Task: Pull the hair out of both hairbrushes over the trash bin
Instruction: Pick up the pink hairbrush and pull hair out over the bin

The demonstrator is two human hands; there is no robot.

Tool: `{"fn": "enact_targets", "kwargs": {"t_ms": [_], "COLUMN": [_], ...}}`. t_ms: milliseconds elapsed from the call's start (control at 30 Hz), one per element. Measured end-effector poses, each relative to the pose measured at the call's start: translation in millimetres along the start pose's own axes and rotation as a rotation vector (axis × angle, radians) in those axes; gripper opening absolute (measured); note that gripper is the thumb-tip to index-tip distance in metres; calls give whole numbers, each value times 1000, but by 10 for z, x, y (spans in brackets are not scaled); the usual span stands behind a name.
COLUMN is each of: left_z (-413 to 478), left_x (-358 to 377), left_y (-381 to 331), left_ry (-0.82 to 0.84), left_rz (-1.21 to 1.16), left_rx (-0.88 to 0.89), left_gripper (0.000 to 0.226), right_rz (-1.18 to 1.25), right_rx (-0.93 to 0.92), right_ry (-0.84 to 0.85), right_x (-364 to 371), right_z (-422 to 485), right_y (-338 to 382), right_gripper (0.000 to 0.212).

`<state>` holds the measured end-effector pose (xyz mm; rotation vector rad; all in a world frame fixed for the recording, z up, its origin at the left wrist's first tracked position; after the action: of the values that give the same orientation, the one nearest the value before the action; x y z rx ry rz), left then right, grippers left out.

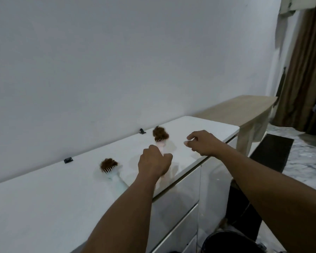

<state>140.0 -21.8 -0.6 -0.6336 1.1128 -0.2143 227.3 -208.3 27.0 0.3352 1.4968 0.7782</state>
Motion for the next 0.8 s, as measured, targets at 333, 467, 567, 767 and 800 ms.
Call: {"fn": "enact_targets", "kwargs": {"t_ms": [333,467,567,767,800], "left_z": [-878,-1288,-1544,-1861,-1892], "left_x": [1321,2066,2592,3609,3775], "left_y": [-883,-930,-862,-490,-397], "left_ry": [217,370,501,715,741], "left_rz": [-145,-135,-170,-216,-231], "left_rx": [309,376,396,303,263], "left_gripper": [27,27,21,20,21], "right_rz": [514,633,746,898,914], "right_rx": [266,389,538,757,785], "right_ry": [-105,-147,-233,-242,-247], "right_x": [-403,-105,195,985,1107], "right_z": [-772,-1028,-1234,-1457,-1467], "right_y": [-1310,-2131,-2792,-3895,-4036], "right_gripper": [44,37,38,22,20]}}
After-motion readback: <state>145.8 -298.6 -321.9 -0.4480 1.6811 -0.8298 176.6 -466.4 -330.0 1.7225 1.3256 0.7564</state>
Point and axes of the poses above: each hand's wrist, its own z-axis towards the middle knuckle, its own x-axis out of the palm, y = z × x, the point moved 10 cm from there along z, towards the middle knuckle, and after that the axes turned 4 degrees about x, right-handed, at the moved point
